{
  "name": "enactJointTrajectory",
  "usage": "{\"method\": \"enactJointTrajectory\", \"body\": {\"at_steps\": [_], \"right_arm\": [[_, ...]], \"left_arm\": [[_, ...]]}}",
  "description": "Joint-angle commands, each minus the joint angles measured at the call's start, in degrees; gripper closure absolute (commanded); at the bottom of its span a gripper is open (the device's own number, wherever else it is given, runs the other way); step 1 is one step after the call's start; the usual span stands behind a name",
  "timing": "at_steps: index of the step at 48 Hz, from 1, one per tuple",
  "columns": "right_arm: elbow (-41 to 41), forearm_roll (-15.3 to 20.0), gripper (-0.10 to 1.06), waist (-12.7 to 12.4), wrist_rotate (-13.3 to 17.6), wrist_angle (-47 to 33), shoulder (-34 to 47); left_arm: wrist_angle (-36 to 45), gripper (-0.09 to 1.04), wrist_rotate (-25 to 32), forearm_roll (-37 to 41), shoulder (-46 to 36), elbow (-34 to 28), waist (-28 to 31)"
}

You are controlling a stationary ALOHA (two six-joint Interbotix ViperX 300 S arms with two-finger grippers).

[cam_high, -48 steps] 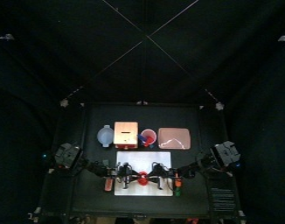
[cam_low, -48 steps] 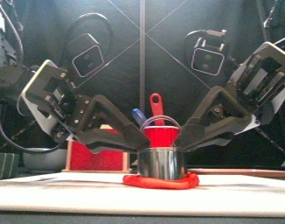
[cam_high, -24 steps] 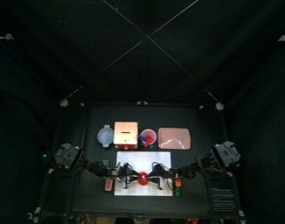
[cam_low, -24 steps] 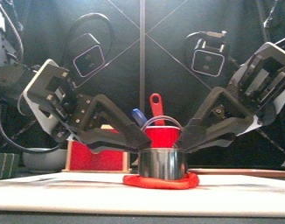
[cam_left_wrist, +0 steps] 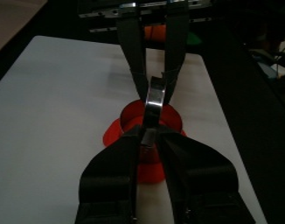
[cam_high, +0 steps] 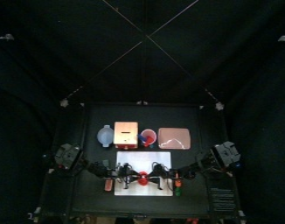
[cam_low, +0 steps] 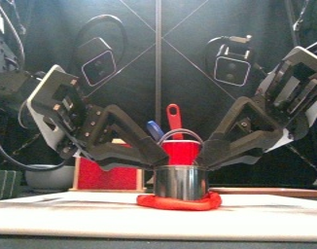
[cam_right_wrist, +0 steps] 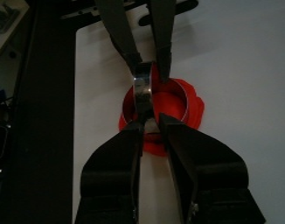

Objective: Get the cutter from the drawer then cut the dough then place the extra dough in the bowl
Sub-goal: Cut the dough

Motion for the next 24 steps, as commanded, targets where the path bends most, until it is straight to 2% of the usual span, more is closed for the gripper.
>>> {"method": "enactJointTrajectory", "body": {"at_steps": [1,24], "right_arm": [[0.8,0.5,0.39,-0.1,0.7,2.2,1.1],[0.3,-0.9,0.35,-0.2,-0.1,2.9,-0.2]], "left_arm": [[1.1,0.37,-0.3,-0.3,0.2,0.0,0.2],[1.1,0.35,-0.1,-0.6,-0.1,-0.4,0.4]]}}
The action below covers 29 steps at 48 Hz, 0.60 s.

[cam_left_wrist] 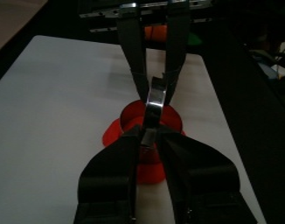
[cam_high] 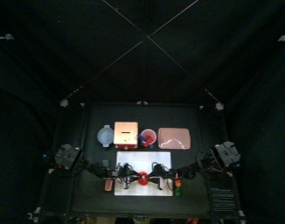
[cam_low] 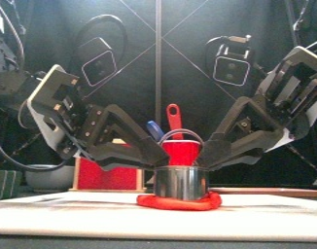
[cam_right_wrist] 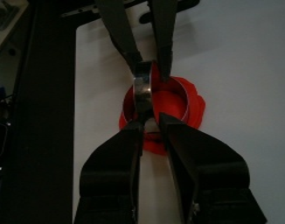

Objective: Get the cutter from the drawer then cut the dough then place the extra dough in the bowl
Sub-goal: Cut the dough

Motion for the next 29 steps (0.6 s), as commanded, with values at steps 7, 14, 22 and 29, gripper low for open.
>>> {"method": "enactJointTrajectory", "body": {"at_steps": [7,14,22,29], "right_arm": [[0.4,-0.6,0.27,-0.1,0.3,1.9,-0.2],[0.0,-0.8,0.21,-0.1,0.1,1.9,-0.3],[-0.3,-1.1,0.2,-0.2,0.0,1.9,-0.5],[-0.3,-1.7,0.2,-0.5,0.0,1.9,-1.3]], "left_arm": [[1.1,0.33,-0.2,-0.4,-0.6,-0.4,0.4],[1.1,0.25,0.1,-0.4,-1.2,-0.4,0.3],[1.1,0.16,0.4,-0.3,-1.9,-0.4,0.4],[1.1,0.16,0.7,0.4,-3.3,-0.4,0.8]]}}
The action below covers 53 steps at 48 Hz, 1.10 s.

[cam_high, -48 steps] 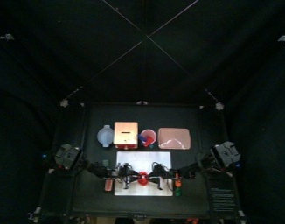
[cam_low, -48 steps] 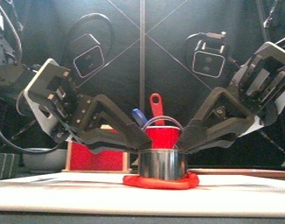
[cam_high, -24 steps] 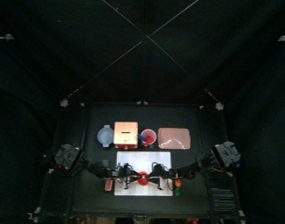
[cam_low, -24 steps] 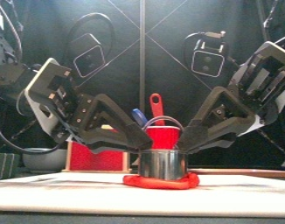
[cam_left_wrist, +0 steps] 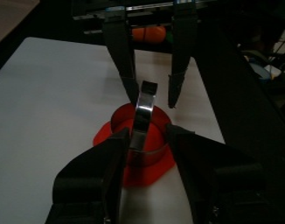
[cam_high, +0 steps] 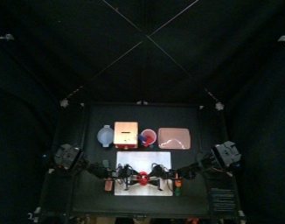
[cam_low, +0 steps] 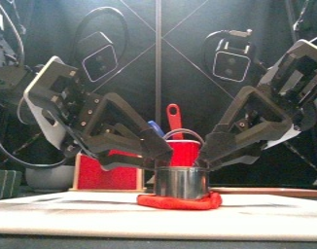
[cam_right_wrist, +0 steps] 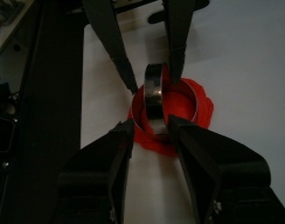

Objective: Get the cutter from the drawer then cut the dough then place the extra dough in the bowl
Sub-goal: Cut the dough

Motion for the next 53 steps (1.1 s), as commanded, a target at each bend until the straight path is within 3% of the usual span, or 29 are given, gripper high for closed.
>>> {"method": "enactJointTrajectory", "body": {"at_steps": [1,22,43,53], "right_arm": [[0.3,-0.5,0.2,-0.5,0.0,1.1,-0.9],[0.1,-3.4,0.2,-2.7,0.0,1.1,-3.2],[-2.7,-6.2,0.2,-3.8,0.2,1.1,-3.8],[-3.2,-6.8,0.2,-4.6,0.0,1.1,-3.8]], "left_arm": [[0.4,0.16,0.4,0.9,-1.9,0.2,0.8],[0.4,0.16,5.6,2.1,-5.5,0.4,1.1],[0.7,0.17,5.9,1.6,-6.3,2.1,1.1],[4.7,0.18,5.9,0.1,-6.1,2.1,1.1]]}}
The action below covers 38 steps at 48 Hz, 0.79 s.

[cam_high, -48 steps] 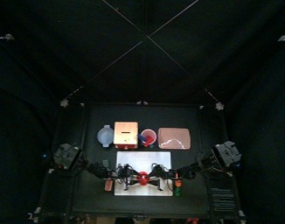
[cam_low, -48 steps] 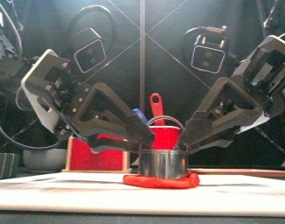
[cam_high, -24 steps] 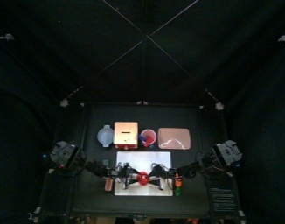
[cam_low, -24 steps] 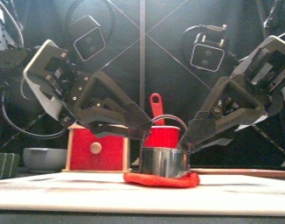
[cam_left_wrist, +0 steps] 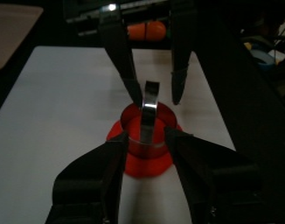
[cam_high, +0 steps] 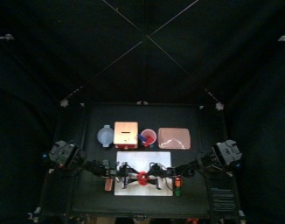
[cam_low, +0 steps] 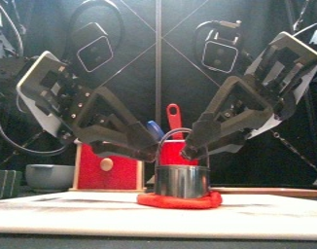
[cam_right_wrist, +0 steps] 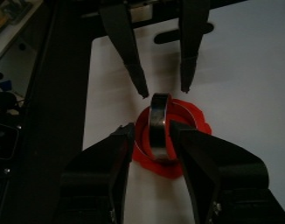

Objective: Get the cutter from the drawer then cut the dough then place the extra dough in the bowl
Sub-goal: Cut the dough

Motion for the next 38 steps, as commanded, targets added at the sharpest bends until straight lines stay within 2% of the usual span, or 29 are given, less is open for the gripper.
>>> {"method": "enactJointTrajectory", "body": {"at_steps": [1,10,22,38], "right_arm": [[-1.0,-0.4,0.2,-1.0,-0.1,-0.3,-2.1],[-1.1,-1.1,0.2,-1.8,-0.1,-0.3,-2.1],[-1.4,-2.0,0.21,-2.1,-0.1,-0.3,-1.8],[-1.6,-2.1,0.22,-2.0,0.1,-0.1,-1.0]], "left_arm": [[2.3,0.18,0.1,-0.9,-1.3,-0.7,0.2],[5.9,0.25,0.1,-1.2,-0.5,-1.8,0.2],[6.2,0.37,0.1,-1.3,0.1,-2.5,0.2],[6.4,0.41,-0.2,-1.2,1.7,-3.3,0.2]]}}
